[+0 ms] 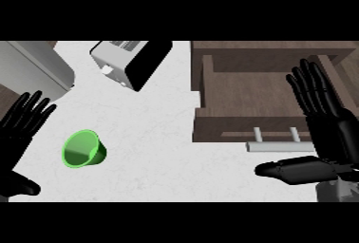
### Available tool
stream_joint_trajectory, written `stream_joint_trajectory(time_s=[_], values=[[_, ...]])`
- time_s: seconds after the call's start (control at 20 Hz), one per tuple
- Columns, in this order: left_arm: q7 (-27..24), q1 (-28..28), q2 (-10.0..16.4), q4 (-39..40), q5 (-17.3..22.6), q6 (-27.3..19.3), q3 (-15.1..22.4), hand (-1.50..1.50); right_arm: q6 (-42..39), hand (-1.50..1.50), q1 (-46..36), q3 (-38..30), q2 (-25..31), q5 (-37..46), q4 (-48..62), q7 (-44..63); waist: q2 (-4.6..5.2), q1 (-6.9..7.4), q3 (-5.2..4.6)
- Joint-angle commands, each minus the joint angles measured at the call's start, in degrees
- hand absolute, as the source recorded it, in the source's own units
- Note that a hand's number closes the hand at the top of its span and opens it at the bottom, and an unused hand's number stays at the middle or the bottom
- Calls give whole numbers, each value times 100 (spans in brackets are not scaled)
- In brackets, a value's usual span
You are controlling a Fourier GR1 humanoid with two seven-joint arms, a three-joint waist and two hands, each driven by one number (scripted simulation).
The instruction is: Pick up the cup, place it into the drawer and close the drawer
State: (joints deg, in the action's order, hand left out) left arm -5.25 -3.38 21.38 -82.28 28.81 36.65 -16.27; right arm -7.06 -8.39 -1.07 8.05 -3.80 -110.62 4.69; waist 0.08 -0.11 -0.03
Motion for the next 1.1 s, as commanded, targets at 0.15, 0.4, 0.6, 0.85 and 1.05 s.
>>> stream_joint_trajectory(time_s=[0.15,0.4,0.6,0.85,1.05], values=[[-1027,-161,-40,1355,-1052,264,-75,-150,-111,-150,178,66,-93,257,290,-563,-2,-5,0],[-2264,-715,-34,3073,-2105,74,18,-150,-163,-150,-563,-339,146,-220,350,1,12,-58,-7],[-2831,-1106,99,3996,-2495,56,111,-150,-267,-150,-680,-539,312,-348,300,159,6,-41,-4],[-3952,-1551,134,5363,-3111,-345,278,-150,-112,-150,-483,-365,142,-171,53,203,16,-83,-9],[-4366,-1743,499,6055,-3148,-76,237,-150,-218,-150,-718,-486,222,-177,595,-44,28,-79,-12]])
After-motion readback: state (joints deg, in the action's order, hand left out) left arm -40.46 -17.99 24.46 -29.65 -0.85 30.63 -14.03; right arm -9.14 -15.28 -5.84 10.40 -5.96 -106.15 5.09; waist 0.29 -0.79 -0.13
